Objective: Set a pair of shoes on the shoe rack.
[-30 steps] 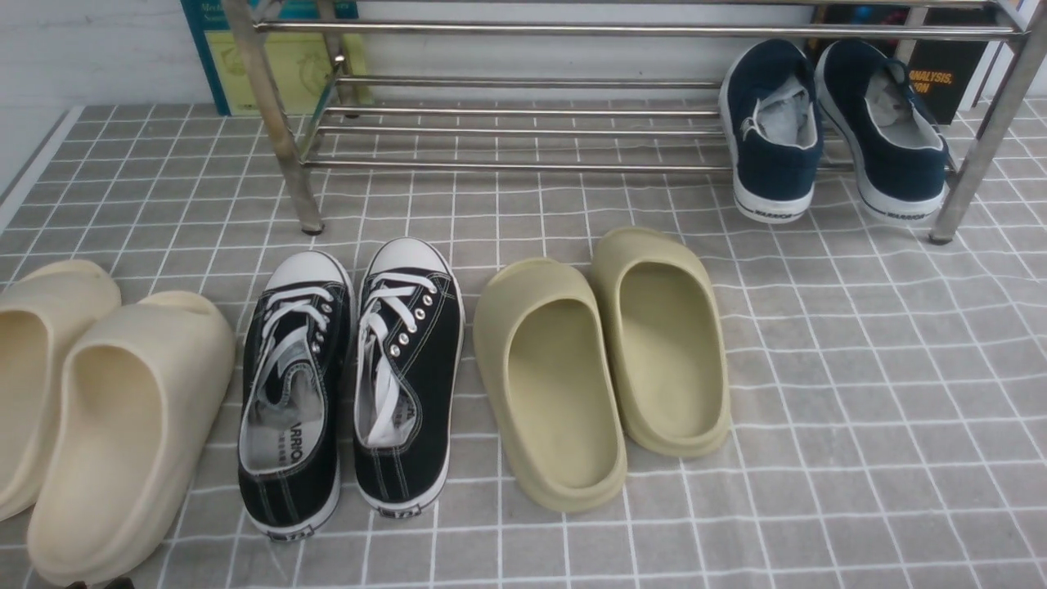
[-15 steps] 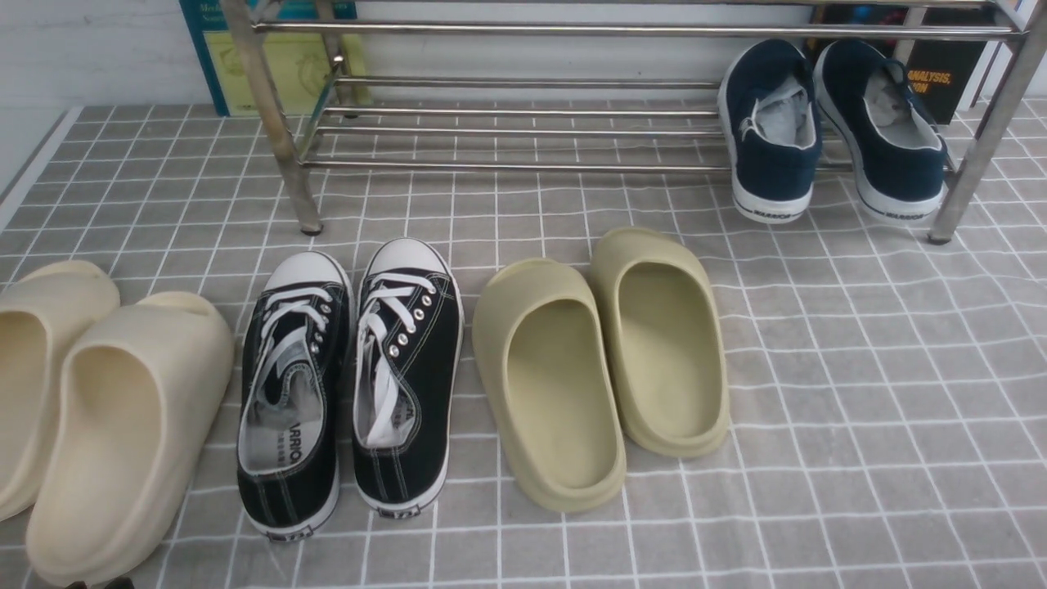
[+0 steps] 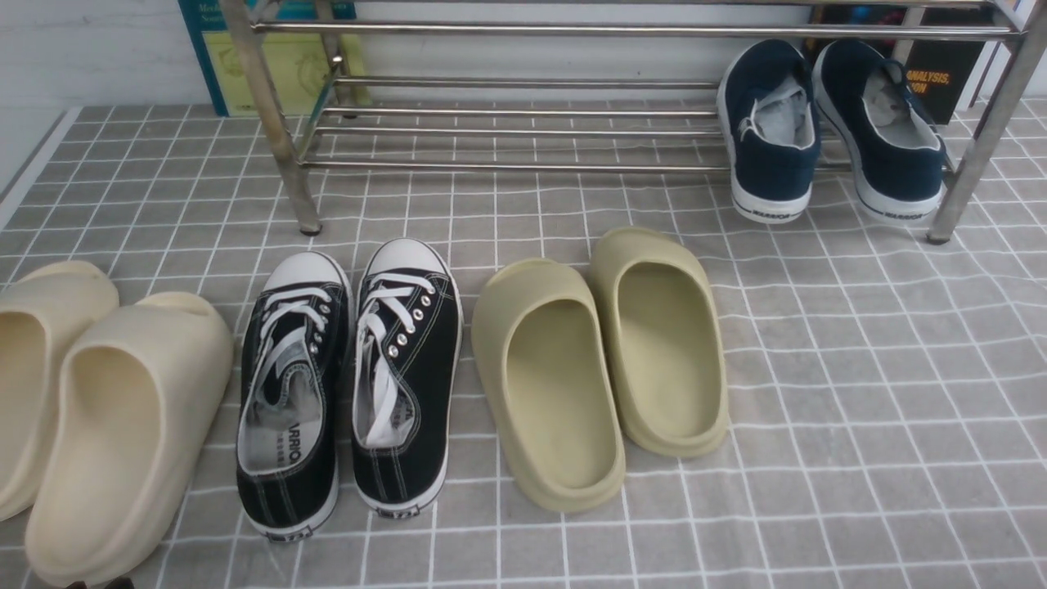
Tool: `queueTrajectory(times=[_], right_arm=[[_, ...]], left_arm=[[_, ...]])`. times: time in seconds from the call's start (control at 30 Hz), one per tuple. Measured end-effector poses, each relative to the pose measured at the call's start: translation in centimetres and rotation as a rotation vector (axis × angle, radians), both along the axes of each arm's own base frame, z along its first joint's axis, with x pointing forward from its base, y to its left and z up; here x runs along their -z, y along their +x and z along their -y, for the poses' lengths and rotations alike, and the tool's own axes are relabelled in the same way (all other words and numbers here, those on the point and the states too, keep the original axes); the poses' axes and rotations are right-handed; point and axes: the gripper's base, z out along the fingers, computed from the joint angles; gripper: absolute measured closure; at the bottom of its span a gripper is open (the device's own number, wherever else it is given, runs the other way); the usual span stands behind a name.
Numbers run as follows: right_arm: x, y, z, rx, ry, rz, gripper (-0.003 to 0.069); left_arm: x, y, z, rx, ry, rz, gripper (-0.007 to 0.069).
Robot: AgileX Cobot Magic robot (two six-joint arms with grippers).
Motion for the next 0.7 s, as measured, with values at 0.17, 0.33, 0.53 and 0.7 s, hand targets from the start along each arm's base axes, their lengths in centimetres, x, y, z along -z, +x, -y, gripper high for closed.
queueTrajectory(times=[0.17, 0.33, 0.53, 0.7], right_arm=[[0.00, 0.00, 0.00, 0.000, 0.000, 0.000, 0.0638], [0.00, 0.00, 0.00, 0.000, 0.000, 0.000, 0.0634], [0.00, 0.00, 0.00, 0.000, 0.000, 0.000, 0.0629], [0.00, 0.00, 0.00, 0.000, 0.000, 0.000, 0.0623]], left_arm=[[0.00, 0.00, 0.00, 0.000, 0.000, 0.000, 0.0386], [0.00, 0.00, 0.00, 0.000, 0.000, 0.000, 0.0386], [0.00, 0.00, 0.00, 0.000, 0.000, 0.000, 0.0386], [0.00, 0.00, 0.00, 0.000, 0.000, 0.000, 0.0386]])
